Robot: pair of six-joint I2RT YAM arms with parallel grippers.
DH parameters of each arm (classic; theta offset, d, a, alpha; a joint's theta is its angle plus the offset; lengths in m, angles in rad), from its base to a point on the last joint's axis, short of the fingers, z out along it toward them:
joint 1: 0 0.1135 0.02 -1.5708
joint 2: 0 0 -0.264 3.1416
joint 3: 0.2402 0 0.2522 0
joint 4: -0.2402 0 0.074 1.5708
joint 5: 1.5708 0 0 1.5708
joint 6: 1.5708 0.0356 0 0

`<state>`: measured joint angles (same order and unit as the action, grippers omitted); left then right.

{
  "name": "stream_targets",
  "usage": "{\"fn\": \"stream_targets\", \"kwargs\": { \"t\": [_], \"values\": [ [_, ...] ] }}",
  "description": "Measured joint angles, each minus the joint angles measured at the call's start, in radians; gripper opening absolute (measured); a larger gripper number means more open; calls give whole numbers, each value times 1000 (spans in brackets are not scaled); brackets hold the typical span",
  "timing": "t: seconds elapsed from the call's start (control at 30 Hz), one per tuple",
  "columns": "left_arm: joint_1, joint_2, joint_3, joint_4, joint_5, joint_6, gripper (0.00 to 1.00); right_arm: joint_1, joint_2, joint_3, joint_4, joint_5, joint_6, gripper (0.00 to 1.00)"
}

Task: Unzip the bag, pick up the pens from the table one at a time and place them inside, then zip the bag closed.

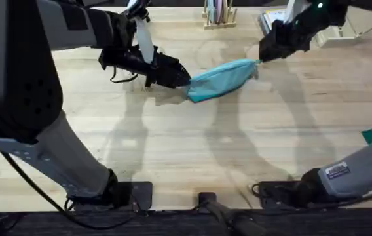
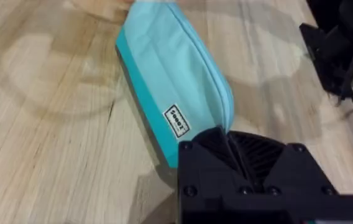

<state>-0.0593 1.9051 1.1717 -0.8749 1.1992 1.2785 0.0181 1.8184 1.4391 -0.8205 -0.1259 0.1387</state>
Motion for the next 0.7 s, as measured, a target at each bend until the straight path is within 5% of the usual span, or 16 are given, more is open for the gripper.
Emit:
{"fn": "stream_targets", "kwargs": {
  "t": [0.43, 0.47, 0.67, 0.7],
  "values": [
    [18, 0, 0, -11, 9, 0, 42, -30, 70, 0, -15, 26, 51, 55],
    [18, 0, 0, -11, 9, 0, 42, -30, 58, 0, -17, 32, 53, 117],
    [18, 0, 0, -8, 9, 0, 42, -35, -66, 0, -47, 89, 43, 919],
    [18, 0, 0, -8, 9, 0, 42, -33, -89, 0, -50, 93, 37, 975]
  ]
}}
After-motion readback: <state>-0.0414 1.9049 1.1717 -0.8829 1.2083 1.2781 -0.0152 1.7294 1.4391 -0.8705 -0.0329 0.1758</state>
